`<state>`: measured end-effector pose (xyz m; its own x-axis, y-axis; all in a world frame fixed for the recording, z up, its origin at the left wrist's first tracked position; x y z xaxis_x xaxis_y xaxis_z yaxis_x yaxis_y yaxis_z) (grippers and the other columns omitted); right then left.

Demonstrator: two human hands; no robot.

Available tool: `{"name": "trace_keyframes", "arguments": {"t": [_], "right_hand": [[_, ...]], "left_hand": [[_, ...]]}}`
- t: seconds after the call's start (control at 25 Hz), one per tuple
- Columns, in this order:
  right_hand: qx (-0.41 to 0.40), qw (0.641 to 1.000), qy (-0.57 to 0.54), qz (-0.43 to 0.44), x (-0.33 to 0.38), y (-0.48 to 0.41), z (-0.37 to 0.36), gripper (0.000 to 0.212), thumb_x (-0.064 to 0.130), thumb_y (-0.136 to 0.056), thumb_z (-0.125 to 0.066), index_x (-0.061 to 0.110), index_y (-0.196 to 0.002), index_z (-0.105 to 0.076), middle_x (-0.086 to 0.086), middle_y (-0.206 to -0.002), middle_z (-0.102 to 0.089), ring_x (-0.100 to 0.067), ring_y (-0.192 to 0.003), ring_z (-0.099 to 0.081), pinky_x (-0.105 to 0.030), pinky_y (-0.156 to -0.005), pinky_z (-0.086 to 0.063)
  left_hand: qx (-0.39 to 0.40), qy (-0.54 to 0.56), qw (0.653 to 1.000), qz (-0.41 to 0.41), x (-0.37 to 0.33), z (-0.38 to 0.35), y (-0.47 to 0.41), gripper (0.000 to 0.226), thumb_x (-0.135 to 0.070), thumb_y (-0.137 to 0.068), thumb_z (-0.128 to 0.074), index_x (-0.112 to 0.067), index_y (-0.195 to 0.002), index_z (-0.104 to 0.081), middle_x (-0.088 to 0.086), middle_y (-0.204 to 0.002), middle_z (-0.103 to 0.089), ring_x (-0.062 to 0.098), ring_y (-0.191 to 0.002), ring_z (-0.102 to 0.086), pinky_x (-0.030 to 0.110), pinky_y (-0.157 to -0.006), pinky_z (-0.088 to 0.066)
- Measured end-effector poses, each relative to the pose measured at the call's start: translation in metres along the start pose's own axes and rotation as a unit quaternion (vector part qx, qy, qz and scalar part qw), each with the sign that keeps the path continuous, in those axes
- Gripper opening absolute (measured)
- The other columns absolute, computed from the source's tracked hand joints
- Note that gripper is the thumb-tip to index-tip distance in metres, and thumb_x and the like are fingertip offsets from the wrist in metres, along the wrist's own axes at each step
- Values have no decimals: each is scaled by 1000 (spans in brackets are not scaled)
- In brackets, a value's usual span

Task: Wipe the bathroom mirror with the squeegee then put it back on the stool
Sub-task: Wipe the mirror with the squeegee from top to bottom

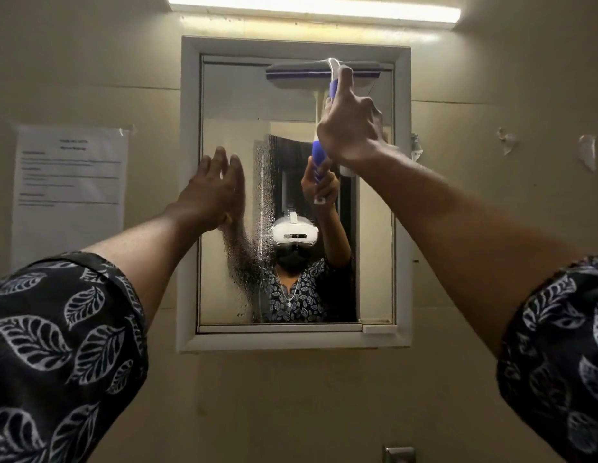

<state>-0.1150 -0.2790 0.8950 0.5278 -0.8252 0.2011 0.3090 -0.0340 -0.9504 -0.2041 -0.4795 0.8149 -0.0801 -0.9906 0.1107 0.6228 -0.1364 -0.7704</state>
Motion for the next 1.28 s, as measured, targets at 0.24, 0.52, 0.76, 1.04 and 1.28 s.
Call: {"name": "trace_keyframes", "arguments": {"t": [0.24, 0.52, 0.76, 1.04, 1.28], "right_hand": [[92, 989, 56, -103, -29, 35, -23, 40, 23, -98, -35, 20, -136, -22, -6, -70, -48, -16, -52, -52, -21, -30, -35], [232, 968, 16, -93, -61, 223, -89, 92, 18, -96, -40, 42, -127, 43, -17, -107, -55, -16, -68, -57, -20, -55, -45], [315, 939, 43, -133, -73, 316, -99, 100, 19, -95, -39, 38, -109, 59, -12, -116, -49, -19, -77, -47, -28, -71, -44], [94, 995, -24, -15, -32, 232, -17, 53, 34, -97, -35, 23, -136, -1, 2, -74, -53, -2, -46, -43, -16, -42, -35], [-111, 987, 97, 59, 4, 56, 37, 60, 23, -96, -42, 10, -147, -13, 9, -58, -42, -3, -41, -38, -15, -39, -25]], "left_hand": [[2, 0, 1000, 2, -3, 2, 1, 105, 2, -79, -70, -9, -152, 4, 17, -158, 13, 39, -146, 6, 43, -118, -10], [8, -23, 1000, 3, -6, 3, 1, 105, -2, -79, -71, -6, -152, 4, 20, -158, 11, 41, -145, 5, 44, -118, -12], [15, -15, 1000, 7, -5, 3, 2, 103, 2, -80, -69, -7, -152, 5, 18, -158, 13, 40, -146, 7, 47, -118, -14], [23, -5, 1000, 13, -6, 1, 2, 106, 6, -79, -68, -9, -152, 8, 17, -158, 16, 39, -145, 10, 50, -119, -12], [20, -5, 1000, 16, -5, 3, 1, 107, 5, -79, -69, -8, -152, 7, 17, -158, 16, 39, -146, 9, 48, -118, -11]]}}
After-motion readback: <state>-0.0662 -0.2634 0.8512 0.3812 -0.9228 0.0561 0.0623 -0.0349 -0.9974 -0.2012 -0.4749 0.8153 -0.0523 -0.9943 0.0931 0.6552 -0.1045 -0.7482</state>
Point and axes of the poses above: each hand's wrist, its own y-axis away from the middle knuckle, its own z-axis out of the back of the hand, x = y × z, the point moved 7 cm from there along -y, towards the middle knuckle
